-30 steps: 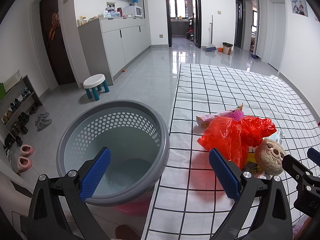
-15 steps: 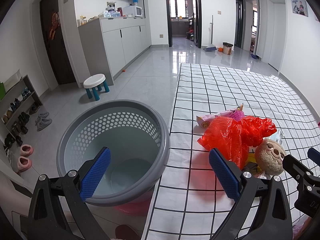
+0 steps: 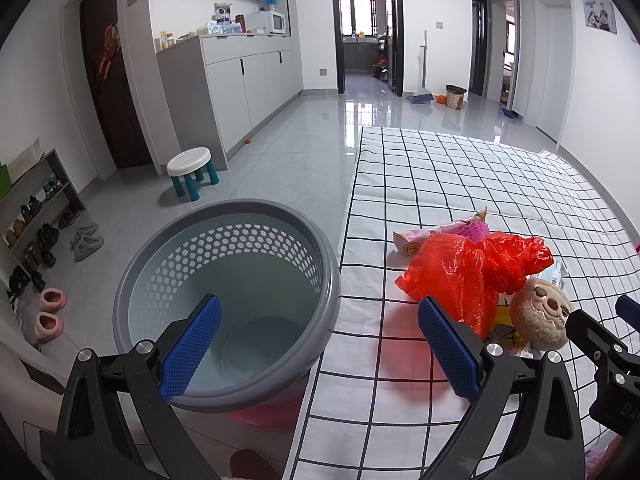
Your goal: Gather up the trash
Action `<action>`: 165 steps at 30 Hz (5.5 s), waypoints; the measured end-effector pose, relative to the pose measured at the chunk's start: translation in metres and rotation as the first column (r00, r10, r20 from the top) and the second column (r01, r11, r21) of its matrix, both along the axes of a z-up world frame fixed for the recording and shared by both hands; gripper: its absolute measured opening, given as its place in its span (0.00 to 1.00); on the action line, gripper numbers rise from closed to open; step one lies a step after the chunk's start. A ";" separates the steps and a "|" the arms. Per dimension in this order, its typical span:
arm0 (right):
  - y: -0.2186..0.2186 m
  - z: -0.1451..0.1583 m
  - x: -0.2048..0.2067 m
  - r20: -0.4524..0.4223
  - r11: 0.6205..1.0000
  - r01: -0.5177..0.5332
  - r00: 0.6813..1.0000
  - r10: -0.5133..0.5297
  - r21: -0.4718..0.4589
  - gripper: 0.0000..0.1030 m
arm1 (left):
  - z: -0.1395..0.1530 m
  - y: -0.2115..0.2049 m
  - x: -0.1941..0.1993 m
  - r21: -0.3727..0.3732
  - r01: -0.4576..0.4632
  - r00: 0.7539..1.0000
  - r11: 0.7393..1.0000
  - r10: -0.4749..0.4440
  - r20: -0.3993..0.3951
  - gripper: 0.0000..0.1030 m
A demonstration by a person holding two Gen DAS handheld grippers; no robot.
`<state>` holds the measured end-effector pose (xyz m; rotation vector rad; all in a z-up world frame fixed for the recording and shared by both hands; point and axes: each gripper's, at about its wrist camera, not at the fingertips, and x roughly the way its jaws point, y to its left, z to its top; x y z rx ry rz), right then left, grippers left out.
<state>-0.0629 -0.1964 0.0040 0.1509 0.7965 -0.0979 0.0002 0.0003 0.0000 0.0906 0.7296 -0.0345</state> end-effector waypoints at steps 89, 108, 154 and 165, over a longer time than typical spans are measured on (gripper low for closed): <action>-0.064 -0.012 -0.001 -0.042 0.995 -0.035 0.998 0.039 0.094 0.59 | -0.019 -0.061 0.002 0.003 0.176 0.984 0.984 -0.176 -0.023 0.94; -0.062 -0.002 -0.004 -0.003 0.986 -0.075 0.997 0.076 0.147 0.59 | -0.040 -0.082 0.035 -0.064 0.214 0.967 0.975 -0.221 -0.126 0.50; 0.121 0.021 0.042 0.040 0.920 -0.362 0.932 0.360 0.150 0.59 | 0.012 0.137 0.001 -0.101 -0.062 0.998 0.993 0.063 0.004 0.13; 0.169 0.029 0.073 0.044 0.888 -0.438 0.899 0.436 0.142 0.59 | 0.024 0.184 0.013 -0.099 -0.156 0.987 0.983 0.158 0.009 0.13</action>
